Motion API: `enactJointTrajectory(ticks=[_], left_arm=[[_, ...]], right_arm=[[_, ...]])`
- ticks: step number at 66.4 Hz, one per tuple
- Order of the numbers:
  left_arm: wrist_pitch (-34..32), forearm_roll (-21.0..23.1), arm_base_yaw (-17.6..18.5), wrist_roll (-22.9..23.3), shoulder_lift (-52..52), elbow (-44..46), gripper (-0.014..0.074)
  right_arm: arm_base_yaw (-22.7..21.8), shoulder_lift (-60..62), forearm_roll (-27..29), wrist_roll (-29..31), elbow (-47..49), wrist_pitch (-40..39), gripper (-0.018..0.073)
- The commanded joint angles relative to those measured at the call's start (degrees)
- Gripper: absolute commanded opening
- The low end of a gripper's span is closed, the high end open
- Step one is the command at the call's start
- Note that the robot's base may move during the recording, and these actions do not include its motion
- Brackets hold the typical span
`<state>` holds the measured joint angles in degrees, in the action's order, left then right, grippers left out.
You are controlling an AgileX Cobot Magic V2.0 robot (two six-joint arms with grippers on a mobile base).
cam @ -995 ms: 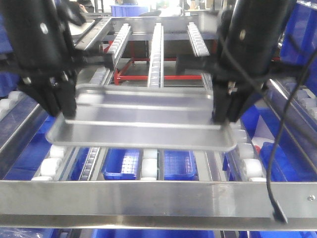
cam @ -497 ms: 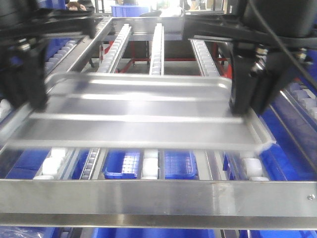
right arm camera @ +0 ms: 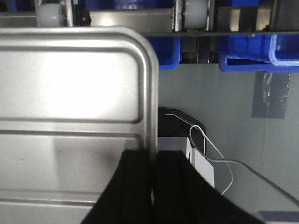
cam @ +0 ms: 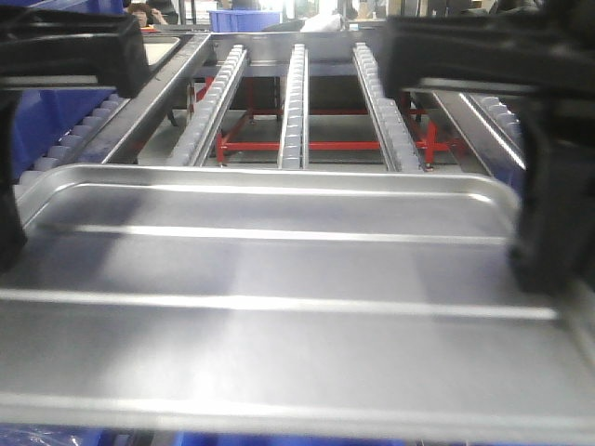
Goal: Grab silver tray and stack on right shelf
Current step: 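Lift the silver tray with both grippers toward the robot, then hold the silver tray with both grippers while the base drives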
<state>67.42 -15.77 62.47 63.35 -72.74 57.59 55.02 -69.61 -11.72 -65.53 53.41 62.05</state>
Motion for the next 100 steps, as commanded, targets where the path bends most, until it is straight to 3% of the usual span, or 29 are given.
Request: enactJointTrajectory(ticks=[1,28,39,65,100], left_arm=[[0.5,-1.9,4.1,5.0,2.0,1.4,-0.0085],[5.3,-4.1,13.0,13.3,3.2,1.4,-0.0085],[5.5,-4.1,13.1,13.3,4.4,0.9,-0.0085],[3.7,-3.5,13.1,13.9,8.7,-3.1,-0.0085],[4.8,-3.6,13.1,9.2,8.8,-3.1,-0.0085]], right_arm=[[3.2,3.1,-2.6,-3.2,1.3,0.8,0.0059],[13.0,5.6,-5.3,-11.8,1.2,4.2,0.0059],[14.7,5.6,-6.8,-15.0,0.5,4.1,0.0059],[15.0,5.6,-6.7,-15.8,-0.7,2.8,0.0059],[15.0,5.6,-6.7,-16.8,-0.7,3.9,0.0059]])
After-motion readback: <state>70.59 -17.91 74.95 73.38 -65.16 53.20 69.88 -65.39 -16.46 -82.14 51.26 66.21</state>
